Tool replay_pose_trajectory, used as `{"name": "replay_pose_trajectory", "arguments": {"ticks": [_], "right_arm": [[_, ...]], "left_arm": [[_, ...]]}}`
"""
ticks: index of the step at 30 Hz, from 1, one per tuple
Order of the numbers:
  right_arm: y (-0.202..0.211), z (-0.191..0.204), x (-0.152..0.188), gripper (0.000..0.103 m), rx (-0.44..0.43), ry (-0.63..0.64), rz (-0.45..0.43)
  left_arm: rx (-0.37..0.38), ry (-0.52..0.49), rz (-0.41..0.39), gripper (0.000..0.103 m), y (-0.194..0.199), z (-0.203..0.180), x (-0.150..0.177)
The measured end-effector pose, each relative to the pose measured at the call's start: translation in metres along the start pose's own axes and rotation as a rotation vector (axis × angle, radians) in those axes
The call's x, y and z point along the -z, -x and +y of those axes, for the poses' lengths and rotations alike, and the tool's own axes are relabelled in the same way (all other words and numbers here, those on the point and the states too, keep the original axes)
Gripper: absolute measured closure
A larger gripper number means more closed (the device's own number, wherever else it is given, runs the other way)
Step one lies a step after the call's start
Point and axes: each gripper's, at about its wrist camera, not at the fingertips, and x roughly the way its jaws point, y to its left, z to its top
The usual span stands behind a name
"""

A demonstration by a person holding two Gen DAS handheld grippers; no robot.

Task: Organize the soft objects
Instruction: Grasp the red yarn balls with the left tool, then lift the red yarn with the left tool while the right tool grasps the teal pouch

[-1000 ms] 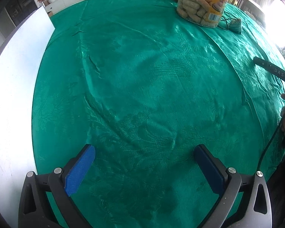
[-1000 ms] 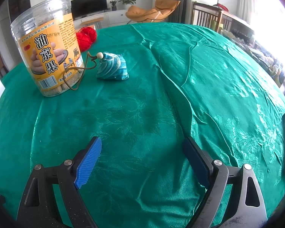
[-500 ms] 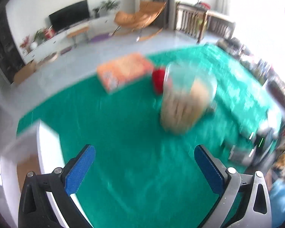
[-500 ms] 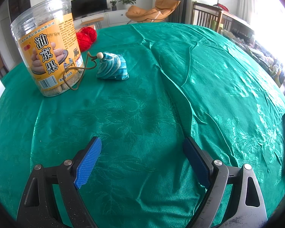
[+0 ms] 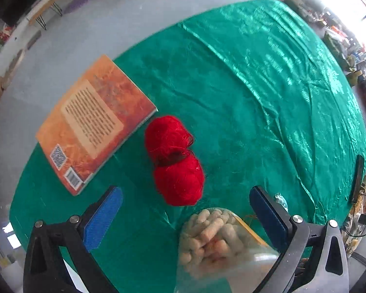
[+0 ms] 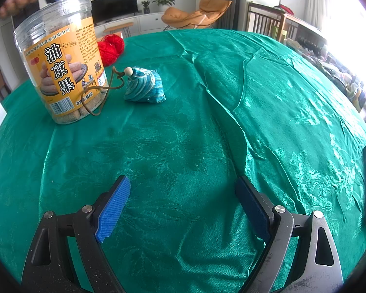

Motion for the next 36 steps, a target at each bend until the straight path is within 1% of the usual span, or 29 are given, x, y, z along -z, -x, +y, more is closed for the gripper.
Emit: {"name": "replay_pose_trajectory", "arguments": {"ticks": [3, 4, 6, 8, 9, 10, 12, 14, 15, 16, 17, 19, 20, 22, 25, 27, 28, 29, 30, 32, 34, 36], "right_arm": [[-0.001, 0.0, 0.0, 0.011, -0.007, 0.005, 0.003], [-0.002, 0.0, -0.001, 0.011, -0.007, 0.007, 0.003], [-0.002, 0.001, -0.001, 0.01, -0.009, 0.008, 0.004], [-0.002, 0.001, 0.0, 0.01, -0.008, 0.008, 0.003], [-0.002, 0.001, 0.0, 0.01, -0.008, 0.007, 0.003], [-0.001, 0.001, 0.0, 0.01, -0.008, 0.007, 0.004], [-0.001, 0.001, 0.0, 0.01, -0.007, 0.007, 0.003], [-0.001, 0.001, 0.0, 0.01, -0.007, 0.007, 0.003], [-0.001, 0.001, 0.0, 0.01, -0.007, 0.007, 0.003], [-0.001, 0.001, 0.0, 0.01, -0.008, 0.007, 0.003], [-0.001, 0.001, 0.0, 0.01, -0.008, 0.007, 0.003], [-0.001, 0.001, 0.0, 0.01, -0.008, 0.007, 0.003], [-0.001, 0.001, 0.0, 0.01, -0.008, 0.007, 0.003], [-0.001, 0.001, 0.0, 0.01, -0.008, 0.007, 0.003], [-0.002, 0.001, -0.001, 0.01, -0.01, 0.011, 0.004], [-0.002, 0.001, -0.001, 0.01, -0.01, 0.01, 0.004], [-0.002, 0.001, -0.001, 0.01, -0.01, 0.01, 0.004], [-0.002, 0.001, -0.001, 0.01, -0.01, 0.01, 0.004], [-0.002, 0.002, -0.001, 0.01, -0.01, 0.01, 0.004], [-0.003, 0.001, -0.001, 0.01, -0.012, 0.013, 0.005], [-0.004, 0.001, -0.002, 0.01, -0.013, 0.013, 0.005], [-0.004, 0.001, -0.002, 0.01, -0.014, 0.013, 0.005]], "left_arm": [[-0.086, -0.039, 0.106, 0.002, -0.039, -0.013, -0.01], [-0.097, -0.046, 0.114, 0.005, -0.042, -0.015, -0.014], [-0.123, -0.056, 0.111, 0.005, -0.042, -0.017, -0.024], [-0.164, -0.058, 0.146, 0.005, -0.045, -0.018, -0.027], [-0.182, -0.073, 0.179, 0.005, -0.049, -0.02, -0.026], [-0.218, -0.105, 0.207, 0.005, -0.053, -0.024, -0.025], [-0.264, -0.148, 0.215, 0.005, -0.058, -0.029, -0.022], [-0.248, -0.153, 0.229, 0.005, -0.066, -0.03, -0.022], [-0.253, -0.16, 0.234, 0.005, -0.067, -0.029, -0.024], [-0.251, -0.164, 0.225, 0.005, -0.067, -0.028, -0.027], [-0.263, -0.167, 0.228, 0.005, -0.066, -0.028, -0.03], [-0.312, -0.194, 0.262, 0.005, -0.069, -0.028, -0.035], [-0.324, -0.207, 0.273, 0.005, -0.07, -0.029, -0.037], [-0.3, -0.227, 0.307, 0.005, -0.079, -0.032, -0.04], [-0.273, -0.265, 0.349, 0.005, -0.102, -0.043, -0.039], [-0.288, -0.295, 0.372, 0.006, -0.117, -0.048, -0.036], [-0.308, -0.307, 0.374, 0.024, -0.12, -0.048, -0.034], [-0.268, -0.284, 0.377, 0.042, -0.119, -0.045, -0.035], [-0.23, -0.25, 0.364, 0.043, -0.114, -0.041, -0.036], [-0.184, -0.207, 0.3, 0.052, -0.093, -0.032, -0.039], [-0.134, -0.157, 0.214, 0.052, -0.063, -0.019, -0.039], [-0.115, -0.103, 0.118, 0.052, -0.033, -0.002, -0.033]]}}
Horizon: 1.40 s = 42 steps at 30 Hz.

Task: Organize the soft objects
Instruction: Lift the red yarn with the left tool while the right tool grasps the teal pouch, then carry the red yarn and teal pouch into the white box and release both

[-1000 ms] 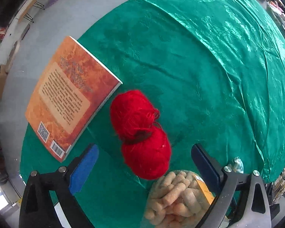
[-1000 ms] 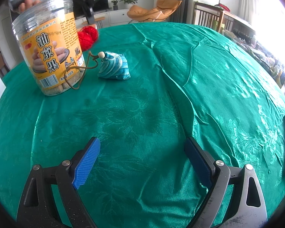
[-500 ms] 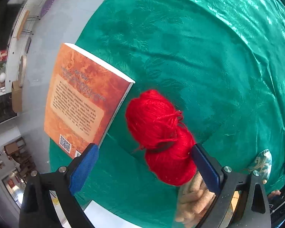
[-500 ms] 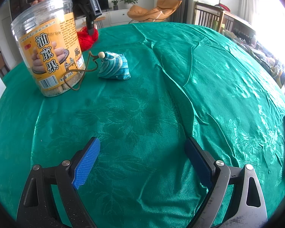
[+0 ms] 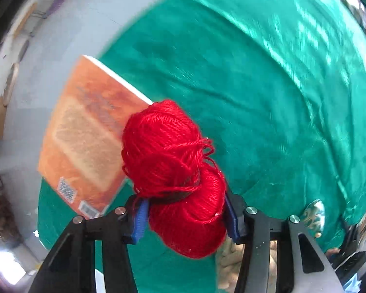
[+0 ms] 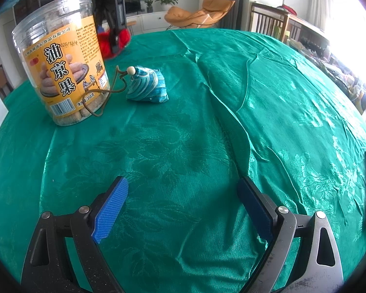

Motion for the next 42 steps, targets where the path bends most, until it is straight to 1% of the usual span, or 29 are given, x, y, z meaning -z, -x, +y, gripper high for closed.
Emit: {"name": "replay_pose_trajectory", "arguments": {"ticks": [3, 4, 6, 8, 9, 10, 12, 14, 15, 16, 18, 19, 20, 22, 23, 24, 25, 26, 28, 30, 31, 32, 34, 35, 36, 37, 39, 40, 42], "right_arm": [[0.0, 0.001, 0.0, 0.01, 0.001, 0.0, 0.0], [0.0, 0.0, 0.0, 0.01, 0.001, 0.0, 0.0], [0.0, 0.001, 0.0, 0.01, 0.001, 0.0, 0.0], [0.0, 0.0, 0.0, 0.01, 0.001, 0.0, 0.0], [0.0, 0.001, 0.0, 0.01, 0.002, 0.001, 0.0], [0.0, 0.0, 0.0, 0.01, 0.002, 0.001, 0.0], [0.0, 0.0, 0.0, 0.01, 0.002, 0.001, 0.0], [0.0, 0.0, 0.0, 0.01, 0.002, 0.001, 0.0], [0.0, 0.0, 0.0, 0.01, 0.002, 0.001, 0.0], [0.0, 0.0, 0.0, 0.01, 0.002, 0.001, 0.0], [0.0, 0.0, 0.0, 0.01, 0.01, 0.007, -0.001], [0.0, 0.0, 0.0, 0.01, 0.009, 0.007, -0.001], [0.0, 0.0, 0.0, 0.01, 0.009, 0.007, -0.002], [0.001, -0.002, 0.0, 0.01, 0.001, 0.002, -0.005], [0.002, -0.004, 0.0, 0.01, -0.016, -0.006, -0.012], [0.004, -0.008, -0.002, 0.01, -0.055, -0.022, -0.023], [0.005, -0.013, -0.006, 0.01, -0.111, -0.045, -0.038], [0.005, -0.017, -0.012, 0.011, -0.143, -0.055, -0.05], [0.001, -0.015, -0.036, 0.011, -0.134, -0.033, -0.048], [-0.004, -0.014, -0.065, 0.011, -0.18, -0.029, -0.072], [-0.011, -0.012, -0.078, 0.011, -0.201, -0.027, -0.064], [-0.021, -0.009, -0.089, 0.012, -0.208, -0.013, -0.034], [-0.042, -0.001, -0.104, 0.014, -0.206, 0.038, 0.008], [-0.049, 0.004, -0.107, 0.016, -0.21, 0.072, 0.02], [-0.056, 0.008, -0.109, 0.024, -0.211, 0.106, 0.04], [-0.062, 0.012, -0.109, 0.061, -0.233, 0.127, 0.072], [-0.06, 0.01, -0.112, 0.06, -0.215, 0.114, 0.063], [-0.057, 0.007, -0.113, 0.06, -0.214, 0.101, 0.054], [-0.048, -0.002, -0.115, 0.06, -0.23, 0.06, 0.031]], "left_arm": [[0.044, 0.075, -0.125, 0.052, 0.038, 0.036, 0.044], [0.051, 0.098, -0.155, 0.052, 0.047, 0.051, 0.067], [0.048, 0.136, -0.19, 0.052, 0.06, 0.068, 0.106], [0.057, 0.177, -0.206, 0.052, 0.057, 0.075, 0.166], [0.057, 0.183, -0.204, 0.052, 0.049, 0.075, 0.188], [0.064, 0.188, -0.204, 0.052, 0.03, 0.066, 0.215], [0.09, 0.207, -0.198, 0.052, 0.006, 0.05, 0.264], [0.111, 0.246, -0.201, 0.051, -0.025, 0.03, 0.302], [0.108, 0.269, -0.201, 0.05, -0.038, 0.02, 0.315], [0.094, 0.303, -0.21, 0.048, -0.054, 0.01, 0.333], [0.067, 0.358, -0.245, 0.047, -0.075, -0.01, 0.357], [0.06, 0.38, -0.283, 0.041, -0.08, -0.018, 0.365], [0.044, 0.396, -0.321, 0.033, -0.08, -0.023, 0.371], [0.029, 0.443, -0.399, 0.027, -0.076, -0.031, 0.385], [0.046, 0.469, -0.431, 0.026, -0.073, -0.031, 0.39], [0.062, 0.488, -0.451, 0.025, -0.072, -0.032, 0.394], [0.076, 0.504, -0.466, 0.023, -0.07, -0.031, 0.398], [0.077, 0.505, -0.466, 0.021, -0.069, -0.032, 0.398], [0.059, 0.494, -0.45, 0.02, -0.074, -0.035, 0.394], [0.043, 0.496, -0.442, 0.02, -0.077, -0.034, 0.388], [0.041, 0.507, -0.443, 0.02, -0.076, -0.031, 0.387], [0.042, 0.518, -0.446, 0.02, -0.078, -0.026, 0.387], [0.037, 0.542, -0.453, 0.02, -0.081, -0.024, 0.389], [0.029, 0.55, -0.456, 0.02, -0.082, -0.024, 0.387], [0.015, 0.558, -0.459, 0.02, -0.083, -0.025, 0.386], [0.006, 0.563, -0.46, 0.021, -0.085, -0.025, 0.385], [0.018, 0.572, -0.479, 0.034, -0.086, -0.026, 0.384], [0.026, 0.574, -0.484, 0.044, -0.088, -0.026, 0.38], [0.004, 0.57, -0.492, 0.044, -0.087, -0.029, 0.379]]}}
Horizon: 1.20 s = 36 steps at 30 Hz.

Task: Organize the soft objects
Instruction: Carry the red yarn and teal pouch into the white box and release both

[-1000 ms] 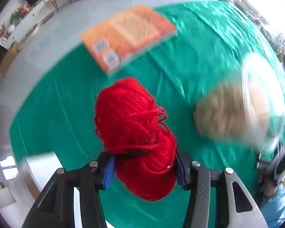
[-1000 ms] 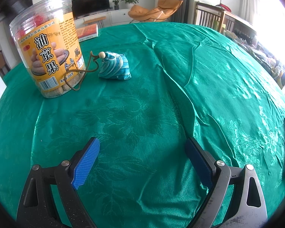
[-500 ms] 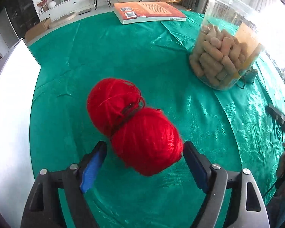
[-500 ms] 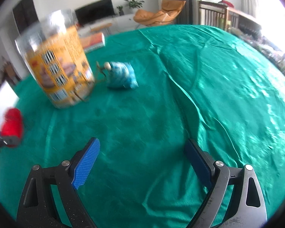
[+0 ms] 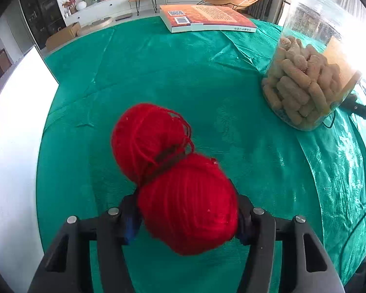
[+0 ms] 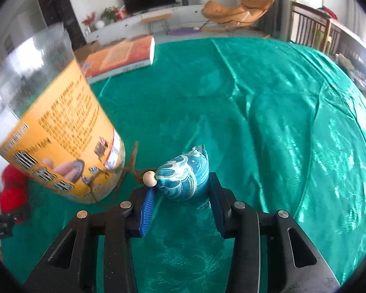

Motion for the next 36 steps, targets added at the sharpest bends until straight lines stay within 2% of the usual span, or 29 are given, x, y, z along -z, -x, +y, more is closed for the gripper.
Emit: {"name": "replay_pose_trajectory", "arguments": {"ticks": [9, 18, 21, 26, 31, 36], "right_arm": [[0.034, -0.005, -0.023, 0.06, 0.012, -0.027, -0.041], [0.04, -0.008, -0.032, 0.06, 0.024, -0.052, -0.058], [0.045, -0.01, -0.038, 0.06, 0.036, -0.067, -0.073], [0.072, 0.0, -0.081, 0.06, 0.031, -0.059, -0.159], [0.098, 0.035, -0.115, 0.06, 0.01, 0.016, -0.216], [0.125, 0.089, -0.123, 0.06, -0.082, 0.092, -0.249]], "left_arm": [[-0.017, 0.001, -0.018, 0.047, 0.006, 0.003, 0.002], [-0.035, -0.009, -0.044, 0.047, 0.019, 0.003, 0.003], [0.006, 0.01, -0.062, 0.047, 0.028, 0.006, -0.001], [0.082, 0.06, -0.12, 0.047, 0.062, 0.016, -0.02], [0.159, 0.098, -0.183, 0.047, 0.104, 0.031, -0.046], [0.212, 0.104, -0.244, 0.047, 0.152, 0.052, -0.056]]}}
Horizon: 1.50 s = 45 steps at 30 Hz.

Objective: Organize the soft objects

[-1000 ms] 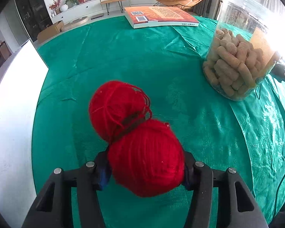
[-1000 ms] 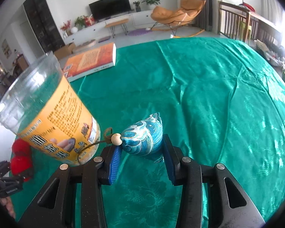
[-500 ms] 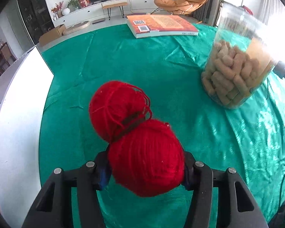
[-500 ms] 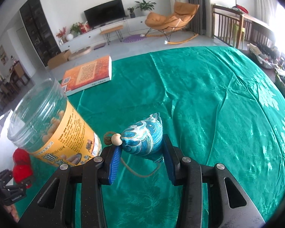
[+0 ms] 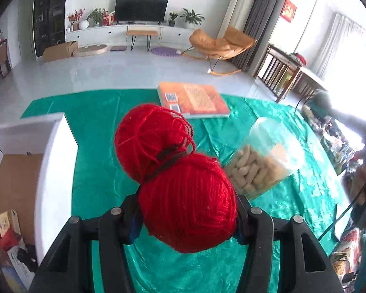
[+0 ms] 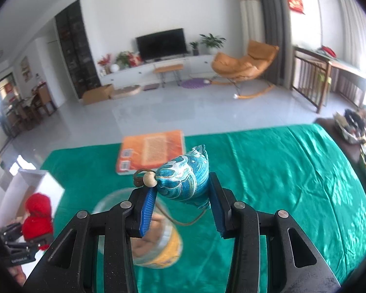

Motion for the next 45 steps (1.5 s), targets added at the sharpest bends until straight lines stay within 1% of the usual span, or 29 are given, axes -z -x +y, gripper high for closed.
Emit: {"name": "replay_pose_trajectory", "arguments": {"ticks": [3, 4, 5, 6, 9, 12, 15, 17, 18, 19, 20, 21, 22, 23, 25, 27, 28, 29, 32, 34, 35, 37, 38, 39, 40, 43, 45], "right_arm": [[0.008, 0.04, -0.002, 0.06, -0.079, 0.023, 0.003], [0.01, 0.054, 0.0, 0.06, -0.115, 0.024, 0.005], [0.012, 0.069, 0.002, 0.06, -0.144, 0.023, -0.032], [0.014, 0.087, 0.006, 0.06, -0.186, 0.026, -0.027], [0.021, 0.148, 0.021, 0.06, -0.328, 0.053, -0.002], [0.025, 0.214, 0.04, 0.06, -0.479, 0.087, 0.061], [0.028, 0.274, 0.063, 0.059, -0.594, 0.129, 0.132], [0.027, 0.304, 0.081, 0.059, -0.657, 0.13, 0.191], [0.024, 0.318, 0.091, 0.057, -0.689, 0.123, 0.226], [0.021, 0.331, 0.101, 0.054, -0.708, 0.121, 0.258], [0.016, 0.344, 0.11, 0.045, -0.726, 0.126, 0.297], [0.01, 0.354, 0.118, 0.025, -0.733, 0.138, 0.338], [0.007, 0.362, 0.126, 0.022, -0.722, 0.153, 0.37], [0.007, 0.367, 0.131, 0.022, -0.709, 0.167, 0.385], [0.008, 0.374, 0.135, 0.022, -0.679, 0.192, 0.387], [0.014, 0.372, 0.138, 0.022, -0.631, 0.218, 0.368], [0.017, 0.371, 0.136, 0.022, -0.614, 0.231, 0.353], [0.022, 0.373, 0.137, 0.022, -0.603, 0.244, 0.34], [0.032, 0.372, 0.141, 0.022, -0.556, 0.297, 0.319], [0.035, 0.379, 0.144, 0.022, -0.522, 0.337, 0.321], [0.036, 0.38, 0.147, 0.022, -0.509, 0.356, 0.323], [0.036, 0.381, 0.155, 0.022, -0.477, 0.392, 0.331], [0.037, 0.382, 0.16, 0.022, -0.461, 0.412, 0.338], [0.038, 0.384, 0.164, 0.022, -0.45, 0.431, 0.347], [0.038, 0.386, 0.167, 0.022, -0.439, 0.453, 0.357], [0.044, 0.394, 0.177, 0.022, -0.402, 0.509, 0.368], [0.045, 0.398, 0.18, 0.022, -0.377, 0.531, 0.361]], "left_arm": [[-0.005, -0.012, -0.032, 0.047, 0.036, 0.017, -0.003], [-0.025, -0.019, -0.047, 0.047, 0.05, 0.026, -0.001], [-0.059, -0.024, -0.058, 0.047, 0.067, 0.039, 0.003], [-0.08, -0.023, -0.062, 0.047, 0.078, 0.048, 0.007], [-0.169, 0.01, -0.06, 0.046, 0.117, 0.099, 0.028], [-0.302, 0.046, -0.027, 0.044, 0.152, 0.15, 0.058], [-0.435, 0.065, -0.005, 0.04, 0.175, 0.187, 0.089], [-0.486, 0.075, -0.001, 0.03, 0.184, 0.201, 0.109], [-0.501, 0.079, -0.002, 0.027, 0.188, 0.207, 0.117], [-0.513, 0.085, -0.01, 0.021, 0.194, 0.211, 0.125], [-0.524, 0.088, -0.023, 0.017, 0.199, 0.213, 0.13], [-0.537, 0.092, -0.04, 0.015, 0.203, 0.212, 0.134], [-0.552, 0.096, -0.064, 0.012, 0.209, 0.212, 0.137], [-0.569, 0.1, -0.093, 0.009, 0.215, 0.211, 0.14], [-0.593, 0.109, -0.145, 0.004, 0.227, 0.209, 0.14], [-0.63, 0.112, -0.196, 0.004, 0.235, 0.206, 0.139], [-0.663, 0.119, -0.224, 0.004, 0.24, 0.205, 0.138], [-0.688, 0.135, -0.232, 0.004, 0.243, 0.204, 0.139], [-0.759, 0.236, -0.249, 0.003, 0.252, 0.209, 0.147], [-0.8, 0.332, -0.273, 0.003, 0.258, 0.211, 0.159], [-0.797, 0.39, -0.297, 0.003, 0.262, 0.212, 0.166], [-0.751, 0.452, -0.32, 0.003, 0.266, 0.213, 0.178], [-0.731, 0.465, -0.315, 0.003, 0.266, 0.212, 0.182], [-0.728, 0.465, -0.309, 0.003, 0.264, 0.211, 0.186], [-0.738, 0.454, -0.303, 0.003, 0.26, 0.208, 0.187], [-0.808, 0.412, -0.265, 0.003, 0.247, 0.203, 0.189], [-0.814, 0.404, -0.233, 0.003, 0.241, 0.204, 0.191]]}}
